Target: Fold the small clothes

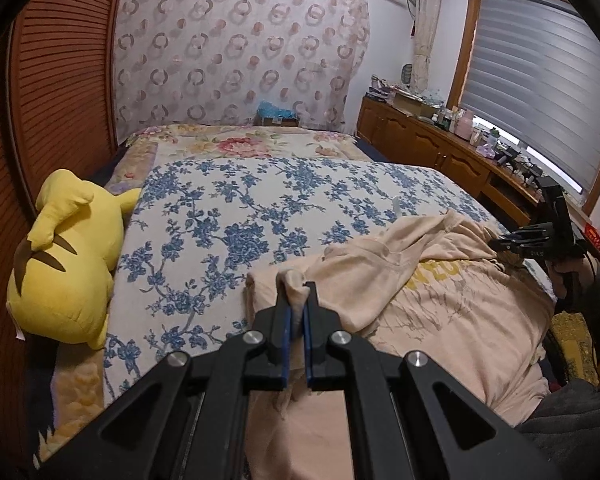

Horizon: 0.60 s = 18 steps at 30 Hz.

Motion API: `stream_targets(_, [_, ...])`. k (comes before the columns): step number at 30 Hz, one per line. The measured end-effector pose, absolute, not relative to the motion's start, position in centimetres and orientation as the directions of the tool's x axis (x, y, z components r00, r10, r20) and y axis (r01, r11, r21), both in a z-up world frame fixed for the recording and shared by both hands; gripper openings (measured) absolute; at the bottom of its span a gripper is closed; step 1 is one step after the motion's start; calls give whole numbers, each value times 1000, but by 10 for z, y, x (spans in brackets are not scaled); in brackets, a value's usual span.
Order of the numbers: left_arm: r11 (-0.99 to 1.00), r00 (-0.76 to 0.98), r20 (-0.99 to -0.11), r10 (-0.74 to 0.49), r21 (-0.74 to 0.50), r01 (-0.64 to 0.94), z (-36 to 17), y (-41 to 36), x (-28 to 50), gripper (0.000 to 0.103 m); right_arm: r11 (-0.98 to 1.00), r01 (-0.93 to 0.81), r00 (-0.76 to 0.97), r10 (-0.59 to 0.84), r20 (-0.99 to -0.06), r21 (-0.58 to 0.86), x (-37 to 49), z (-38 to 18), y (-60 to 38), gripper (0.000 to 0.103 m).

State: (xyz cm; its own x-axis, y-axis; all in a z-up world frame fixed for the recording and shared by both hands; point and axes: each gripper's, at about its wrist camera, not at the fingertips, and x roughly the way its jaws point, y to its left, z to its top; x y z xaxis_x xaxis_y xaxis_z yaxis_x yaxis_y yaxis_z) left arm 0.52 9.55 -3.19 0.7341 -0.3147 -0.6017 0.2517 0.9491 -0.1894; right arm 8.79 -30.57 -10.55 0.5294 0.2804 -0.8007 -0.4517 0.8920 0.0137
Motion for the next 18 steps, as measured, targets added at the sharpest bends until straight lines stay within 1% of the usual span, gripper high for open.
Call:
stream_targets(2, [945, 738, -590, -327, -201, 257, -27, 95, 1, 2, 888, -459, 558, 319, -766, 35, 79, -92, -307, 2])
stream_targets(7, [946, 762, -561, -323, -190, 262, -6, 103, -22, 2, 886, -461, 643, 373, -668, 51, 42, -41, -325, 1])
stream_targets(9, [947, 767, -556, -321, -188, 261, 1, 108, -33, 2, 885, -461, 651, 383, -655, 59, 27, -28, -335, 1])
stream_targets(13, [950, 774, -550, -313, -187, 252, 10, 114, -55, 2, 885, -457, 625, 387, -678, 84, -4, -22, -355, 1])
stream_targets(18, [954, 757, -581, -299, -173, 245, 4, 113, -62, 3, 895, -435, 574, 358, -736, 95, -23, -46, -363, 1])
